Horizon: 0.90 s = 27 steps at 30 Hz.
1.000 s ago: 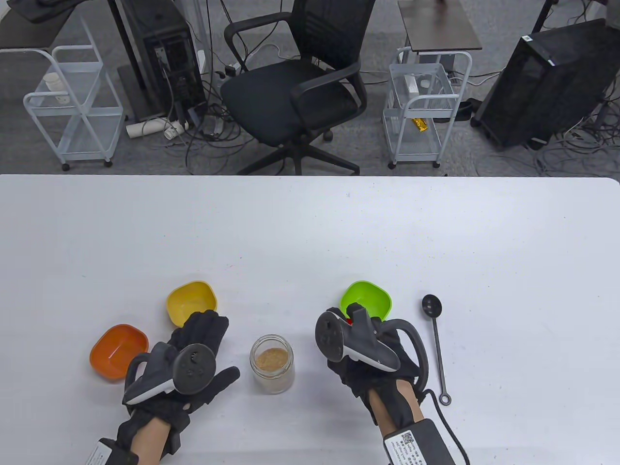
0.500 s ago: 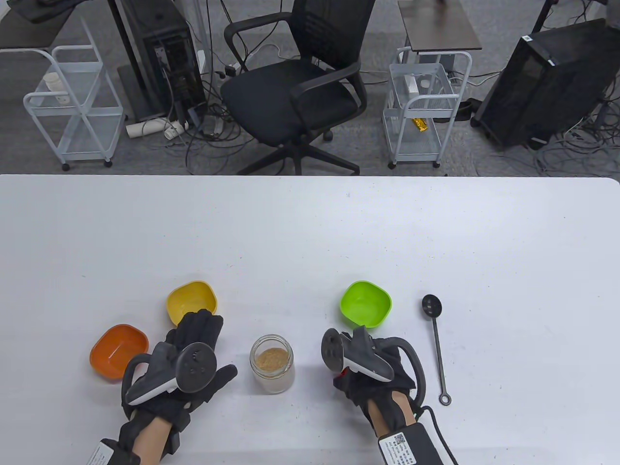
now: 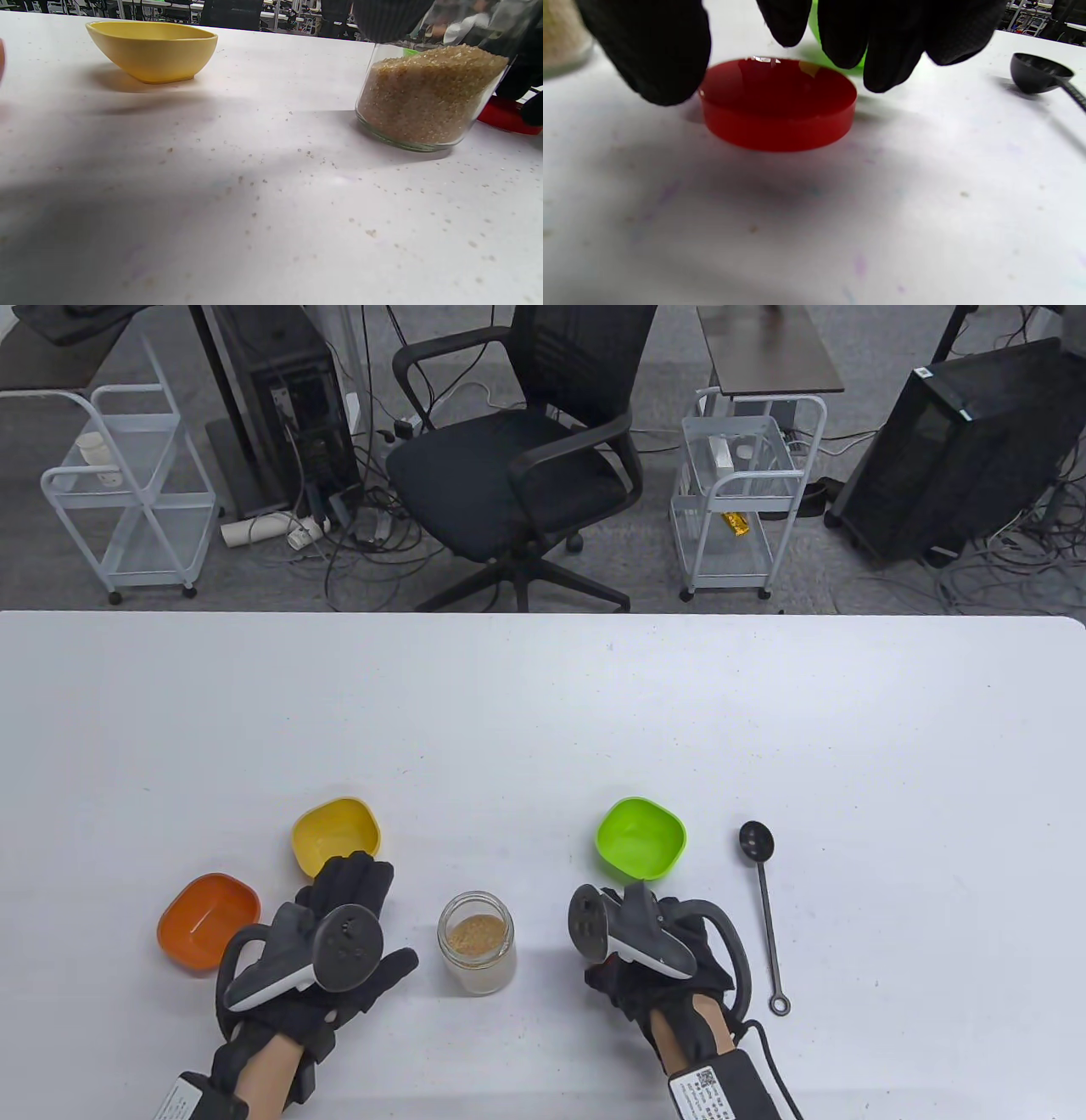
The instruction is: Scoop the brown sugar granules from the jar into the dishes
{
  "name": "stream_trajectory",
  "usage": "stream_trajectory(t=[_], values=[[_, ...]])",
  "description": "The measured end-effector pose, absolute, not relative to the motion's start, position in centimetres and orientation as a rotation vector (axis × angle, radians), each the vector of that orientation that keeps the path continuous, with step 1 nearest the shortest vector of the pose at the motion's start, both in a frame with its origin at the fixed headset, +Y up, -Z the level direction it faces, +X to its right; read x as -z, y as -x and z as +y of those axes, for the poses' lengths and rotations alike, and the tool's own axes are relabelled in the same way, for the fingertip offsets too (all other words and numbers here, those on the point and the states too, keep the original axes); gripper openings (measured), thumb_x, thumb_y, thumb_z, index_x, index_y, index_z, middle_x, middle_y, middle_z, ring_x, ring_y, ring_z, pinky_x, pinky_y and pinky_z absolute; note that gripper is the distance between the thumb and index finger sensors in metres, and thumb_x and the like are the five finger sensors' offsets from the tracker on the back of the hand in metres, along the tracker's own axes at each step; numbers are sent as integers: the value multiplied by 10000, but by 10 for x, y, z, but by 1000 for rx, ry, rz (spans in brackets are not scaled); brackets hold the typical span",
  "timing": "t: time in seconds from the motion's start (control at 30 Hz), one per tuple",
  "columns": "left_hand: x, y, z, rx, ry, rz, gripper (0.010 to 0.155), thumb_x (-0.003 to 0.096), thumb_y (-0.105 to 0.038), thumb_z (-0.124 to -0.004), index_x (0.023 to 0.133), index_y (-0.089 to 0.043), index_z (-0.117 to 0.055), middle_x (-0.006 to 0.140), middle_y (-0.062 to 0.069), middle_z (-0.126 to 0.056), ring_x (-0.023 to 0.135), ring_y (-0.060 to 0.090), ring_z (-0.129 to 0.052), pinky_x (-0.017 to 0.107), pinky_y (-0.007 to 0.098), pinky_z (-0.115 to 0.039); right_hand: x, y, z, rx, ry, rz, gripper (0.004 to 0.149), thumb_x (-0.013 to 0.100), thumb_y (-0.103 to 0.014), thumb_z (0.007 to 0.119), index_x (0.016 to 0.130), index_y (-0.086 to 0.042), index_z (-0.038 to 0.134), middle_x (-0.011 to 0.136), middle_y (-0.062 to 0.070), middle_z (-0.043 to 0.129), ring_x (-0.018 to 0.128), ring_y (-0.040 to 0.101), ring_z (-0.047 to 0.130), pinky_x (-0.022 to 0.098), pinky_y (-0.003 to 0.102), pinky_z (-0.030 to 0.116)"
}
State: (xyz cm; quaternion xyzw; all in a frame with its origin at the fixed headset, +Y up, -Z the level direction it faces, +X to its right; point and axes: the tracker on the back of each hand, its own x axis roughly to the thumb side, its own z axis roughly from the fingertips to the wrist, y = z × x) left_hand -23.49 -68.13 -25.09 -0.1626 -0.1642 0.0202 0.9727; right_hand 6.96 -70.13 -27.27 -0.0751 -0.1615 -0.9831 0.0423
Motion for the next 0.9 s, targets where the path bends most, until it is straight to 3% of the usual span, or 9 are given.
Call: stream_trajectory(t=[0.23,0.47,0.9], values=[[251,235,-682,-45,332,-329,980,605,-609,-659,1182,-75,-74,1259,221,-72,1199,492,-174,839,653,-354,266,-100,-673,3110,88,-330,756,472,-526,790,1096,-180,540,1117,139,679,912,455,803,707,642,654],[252,236,-682,-52,334,-325,980,605,-609,-658,1182,-74,-73,1258,225,-72,1198,493,-172,839,650,-353,262,-144,-659,3163,-210,-181,699,487,-500,792,1072,-163,608,1048,121,787,854,424,879,679,622,707],[252,239,-681,-52,327,-305,977,606,-609,-656,1183,-76,-75,1257,222,-66,1196,498,-169,836,657,-349,263,-200,-690,3025,-723,-245,606,489,-493,829,999,-179,739,925,63,922,739,357,984,627,575,787]])
